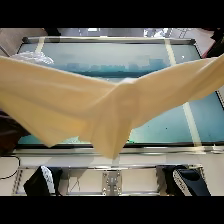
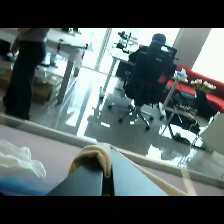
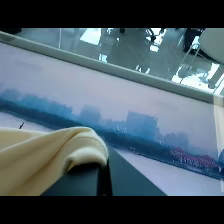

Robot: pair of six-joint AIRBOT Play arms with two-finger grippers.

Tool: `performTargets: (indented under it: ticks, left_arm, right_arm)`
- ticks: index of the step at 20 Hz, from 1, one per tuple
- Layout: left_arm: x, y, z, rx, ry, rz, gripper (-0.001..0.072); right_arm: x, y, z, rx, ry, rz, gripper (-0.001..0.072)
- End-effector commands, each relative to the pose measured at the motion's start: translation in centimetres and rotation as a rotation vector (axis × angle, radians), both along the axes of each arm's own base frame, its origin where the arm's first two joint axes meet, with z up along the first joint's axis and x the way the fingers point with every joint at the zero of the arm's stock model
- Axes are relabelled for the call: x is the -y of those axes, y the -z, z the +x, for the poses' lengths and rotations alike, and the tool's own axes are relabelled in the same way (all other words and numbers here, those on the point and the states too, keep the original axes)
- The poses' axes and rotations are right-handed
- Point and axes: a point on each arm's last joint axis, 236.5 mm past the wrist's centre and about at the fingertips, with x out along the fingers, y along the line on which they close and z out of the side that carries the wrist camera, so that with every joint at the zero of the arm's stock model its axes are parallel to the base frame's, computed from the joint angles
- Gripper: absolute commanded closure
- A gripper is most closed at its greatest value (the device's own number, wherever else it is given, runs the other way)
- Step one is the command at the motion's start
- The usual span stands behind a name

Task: Fold the shirts.

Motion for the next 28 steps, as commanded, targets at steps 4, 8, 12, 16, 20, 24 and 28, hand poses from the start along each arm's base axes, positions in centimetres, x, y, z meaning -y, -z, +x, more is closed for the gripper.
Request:
performTargets:
  ticks: [4,8,12,16,20,24,28]
  left_arm:
    - [-0.7,21.8,10.4,-0.764,0.308,-0.063,0.0700]
    - [3.2,35.2,20.8,-0.942,0.309,0.085,0.0699]
    - [8.6,44.3,27.5,-0.899,0.299,0.091,0.0697]
    - [9.0,43.4,31.2,-0.744,0.208,-0.042,0.0052]
    - [5.0,33.4,30.4,-0.603,0.158,-0.094,-0.0001]
    - [-0.7,25.0,21.4,-0.622,0.112,-0.125,0.0010]
    - [-3.0,31.7,8.4,-0.699,-0.116,-0.481,0.0010]
  right_arm:
    - [-0.9,19.9,13.1,-0.564,-0.035,0.076,0.0694]
    - [-1.3,34.3,18.1,-0.818,-0.016,0.152,0.0693]
    - [-2.4,41.5,23.6,-0.792,0.038,0.310,0.0690]
    - [-0.2,39.7,29.3,-0.545,0.131,0.349,0.0193]
    - [2.9,33.5,29.5,-0.527,0.119,0.239,0.0238]
    - [11.9,29.6,22.7,-0.689,0.268,0.162,0.0257]
    - [14.7,31.3,16.3,-0.825,0.313,0.324,0.0257]
